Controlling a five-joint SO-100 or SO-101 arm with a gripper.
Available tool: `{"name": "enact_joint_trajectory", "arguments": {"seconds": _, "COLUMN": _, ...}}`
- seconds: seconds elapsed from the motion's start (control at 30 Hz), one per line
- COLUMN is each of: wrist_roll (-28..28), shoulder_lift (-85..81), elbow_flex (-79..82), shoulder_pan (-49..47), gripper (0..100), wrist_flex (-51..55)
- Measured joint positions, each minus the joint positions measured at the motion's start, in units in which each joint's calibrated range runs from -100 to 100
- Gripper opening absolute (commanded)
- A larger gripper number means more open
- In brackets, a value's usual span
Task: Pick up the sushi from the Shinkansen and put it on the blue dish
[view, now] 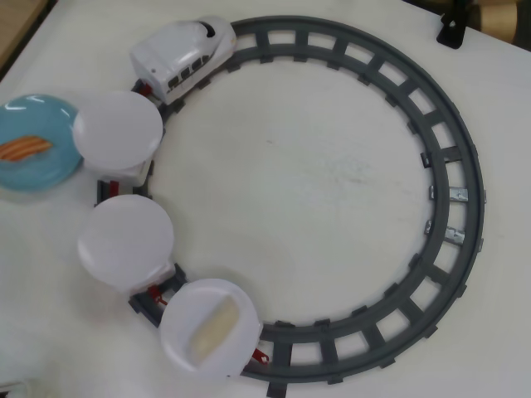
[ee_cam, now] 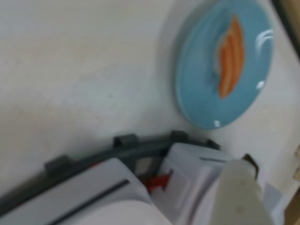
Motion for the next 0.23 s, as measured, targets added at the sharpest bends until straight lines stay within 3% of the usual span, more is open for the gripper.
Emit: {"name": "enact_joint_trajectory", "arguments": {"seconds": 0.23, "wrist_roll": -1.1, "shoulder_lift": -9.0, "elbow_flex": 9.3, "shoulder_pan": -0.9, "gripper": 19, "wrist_flex": -2.9}}
